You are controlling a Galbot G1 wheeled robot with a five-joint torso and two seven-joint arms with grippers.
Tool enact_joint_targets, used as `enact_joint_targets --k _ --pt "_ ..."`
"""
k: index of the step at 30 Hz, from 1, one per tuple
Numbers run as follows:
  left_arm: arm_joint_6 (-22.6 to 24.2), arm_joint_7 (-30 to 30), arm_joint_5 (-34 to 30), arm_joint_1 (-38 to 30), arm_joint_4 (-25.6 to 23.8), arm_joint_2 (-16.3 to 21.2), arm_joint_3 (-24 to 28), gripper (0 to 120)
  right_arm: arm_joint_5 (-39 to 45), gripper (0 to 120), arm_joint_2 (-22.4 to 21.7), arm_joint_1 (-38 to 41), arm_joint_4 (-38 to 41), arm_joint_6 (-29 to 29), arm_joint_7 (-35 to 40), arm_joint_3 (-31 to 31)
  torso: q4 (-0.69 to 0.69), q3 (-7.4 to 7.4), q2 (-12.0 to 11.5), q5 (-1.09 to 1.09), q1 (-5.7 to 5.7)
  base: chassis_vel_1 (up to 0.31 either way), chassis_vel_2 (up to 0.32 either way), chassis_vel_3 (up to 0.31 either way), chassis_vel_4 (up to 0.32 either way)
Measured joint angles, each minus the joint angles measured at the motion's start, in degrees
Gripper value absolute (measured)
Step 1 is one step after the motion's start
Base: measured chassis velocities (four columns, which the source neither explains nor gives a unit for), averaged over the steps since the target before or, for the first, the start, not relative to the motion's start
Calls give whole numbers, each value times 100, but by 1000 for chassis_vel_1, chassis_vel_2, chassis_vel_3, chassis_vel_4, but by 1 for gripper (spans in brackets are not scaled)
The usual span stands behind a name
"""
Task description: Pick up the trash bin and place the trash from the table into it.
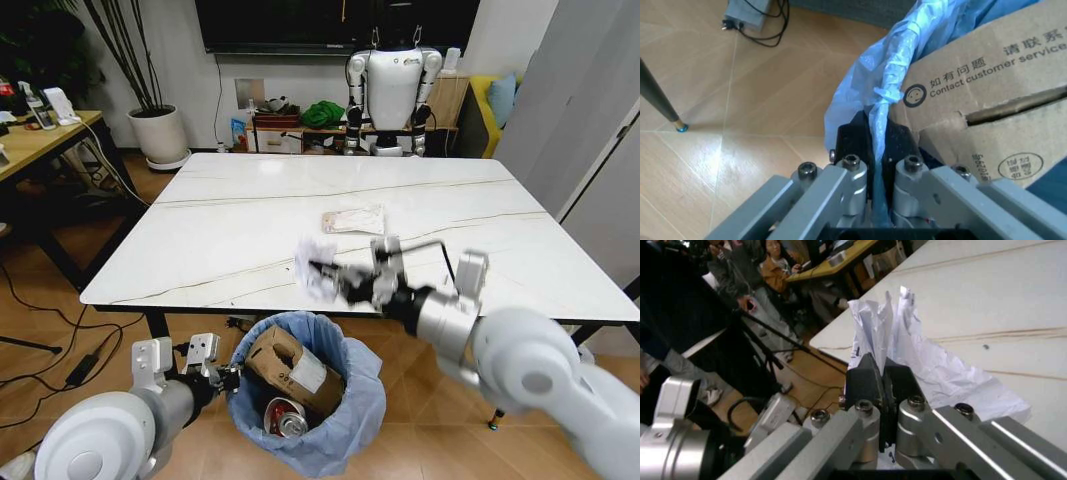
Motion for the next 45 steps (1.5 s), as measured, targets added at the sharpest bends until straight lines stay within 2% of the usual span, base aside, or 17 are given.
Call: enact_joint_targets --k 5,11,23,26,27,32,34,36,39,42,45 --pt "0 -75 6 -3 0 -41 -29 0 385 0 -242 26 400 37 -44 1 0 0 0 -1 0 0 0 0 0" --pt "0 -154 0 -3 0 -111 -34 0 488 0 -403 23 445 52 -49 -16 -1 0 -1 -2 0 0 0 0 0" --pt "0 -273 -23 7 0 -134 -10 0 -422 1 -540 -783 414 -205 -289 -381 0 0 -2 0 0 0 0 0 0" --pt "0 -274 -29 25 0 -124 -16 0 -1019 15 -642 -927 408 -165 -706 -380 -1 0 -2 -1 1 0 0 0 0" --pt "0 -274 -29 25 0 -124 -16 0 -1019 15 -642 -927 408 -165 -706 -380 -1 0 -2 -1 1 0 0 0 0" --pt "0 -275 -33 48 0 -136 -24 0 -1221 34 -685 -950 401 -138 -855 -404 -1 0 -2 -1 1 0 0 0 0" --pt "0 -274 -33 54 0 -139 -24 0 -1221 38 -686 -939 401 -131 -853 -387 -1 0 -2 -1 1 0 0 0 0" --pt "0 -275 -33 71 0 -141 -24 0 -1198 48 -668 -859 399 -65 -761 -309 -1 0 -1 -1 1 0 0 0 0" --pt "0 -272 -32 108 0 -128 -11 0 -1009 61 -519 -600 382 73 -418 -138 -1 0 -1 -2 1 0 0 0 0" --pt "0 -262 -27 139 0 -117 -9 0 -885 68 -374 -412 228 123 -94 -44 -1 0 -1 -2 1 0 0 0 0" --pt "0 -221 -8 231 0 -106 -7 0 -739 83 55 149 -539 188 780 16 0 1 -1 -1 1 0 0 0 0"
